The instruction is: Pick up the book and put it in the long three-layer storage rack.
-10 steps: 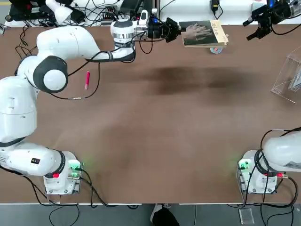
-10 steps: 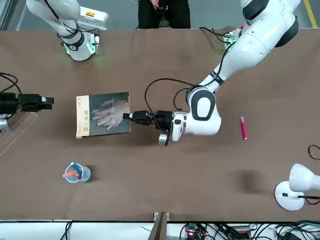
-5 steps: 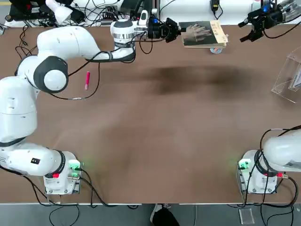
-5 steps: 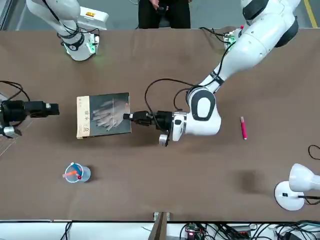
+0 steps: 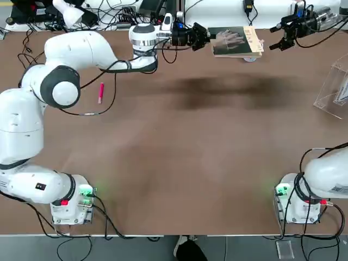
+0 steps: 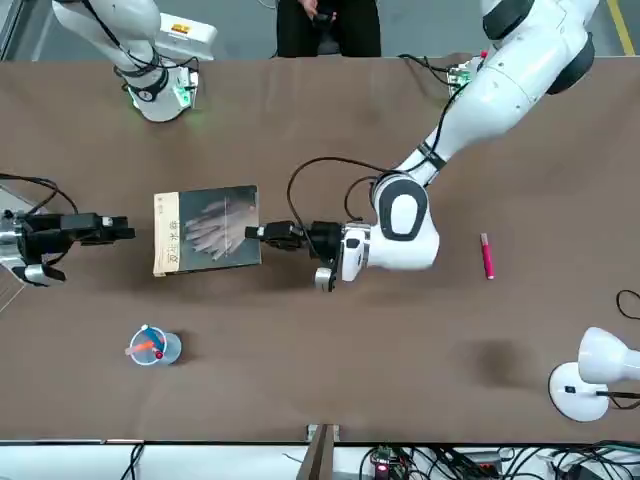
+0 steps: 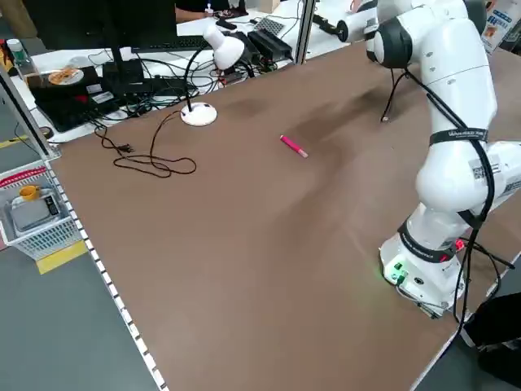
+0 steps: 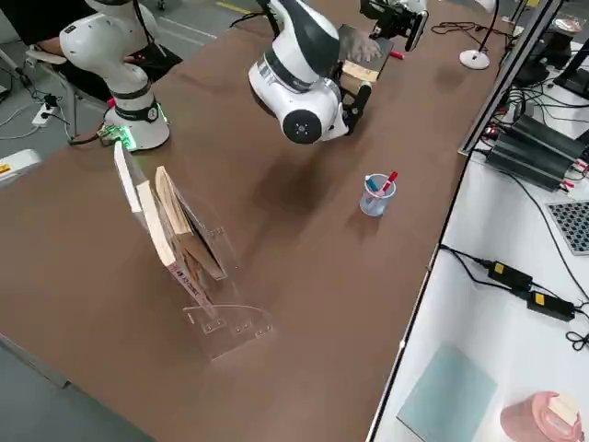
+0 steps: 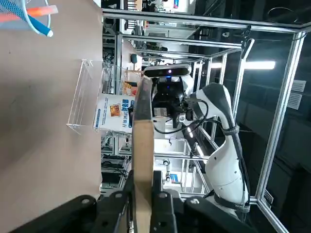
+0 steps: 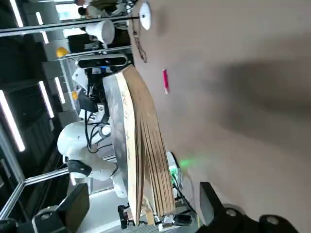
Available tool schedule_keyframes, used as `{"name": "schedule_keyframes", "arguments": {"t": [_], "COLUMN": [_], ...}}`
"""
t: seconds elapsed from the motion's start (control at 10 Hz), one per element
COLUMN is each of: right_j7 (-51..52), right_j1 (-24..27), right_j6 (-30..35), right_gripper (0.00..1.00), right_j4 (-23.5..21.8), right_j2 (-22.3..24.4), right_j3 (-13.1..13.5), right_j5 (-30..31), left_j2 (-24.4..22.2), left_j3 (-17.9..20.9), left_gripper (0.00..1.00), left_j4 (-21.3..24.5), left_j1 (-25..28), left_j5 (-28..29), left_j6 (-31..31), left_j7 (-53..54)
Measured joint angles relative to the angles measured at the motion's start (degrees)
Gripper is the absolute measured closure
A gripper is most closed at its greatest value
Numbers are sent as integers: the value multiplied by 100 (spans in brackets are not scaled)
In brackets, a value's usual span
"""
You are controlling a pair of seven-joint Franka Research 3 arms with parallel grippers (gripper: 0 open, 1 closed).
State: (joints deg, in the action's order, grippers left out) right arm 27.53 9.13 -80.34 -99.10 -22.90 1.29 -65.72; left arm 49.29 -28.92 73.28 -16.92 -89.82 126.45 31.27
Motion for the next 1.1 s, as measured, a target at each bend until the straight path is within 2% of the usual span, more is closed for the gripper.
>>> {"name": "schedule_keyframes", "arguments": {"t": [0.5,1.1], "right_j7": [347,365], "right_j1": [-102,-222], "right_j6": [14,198], "right_gripper": [0,0], "right_j4": [-67,-363], "right_j2": [-294,-327], "right_j3": [-19,-27], "right_j5": [-415,-870], "left_j2": [1,1], "left_j3": [1,3], "left_gripper": [99,99], "left_j4": [-2,-3], "left_j1": [-40,-41], "left_j5": [0,0], "left_j6": [74,86], "left_j7": [2,4]}}
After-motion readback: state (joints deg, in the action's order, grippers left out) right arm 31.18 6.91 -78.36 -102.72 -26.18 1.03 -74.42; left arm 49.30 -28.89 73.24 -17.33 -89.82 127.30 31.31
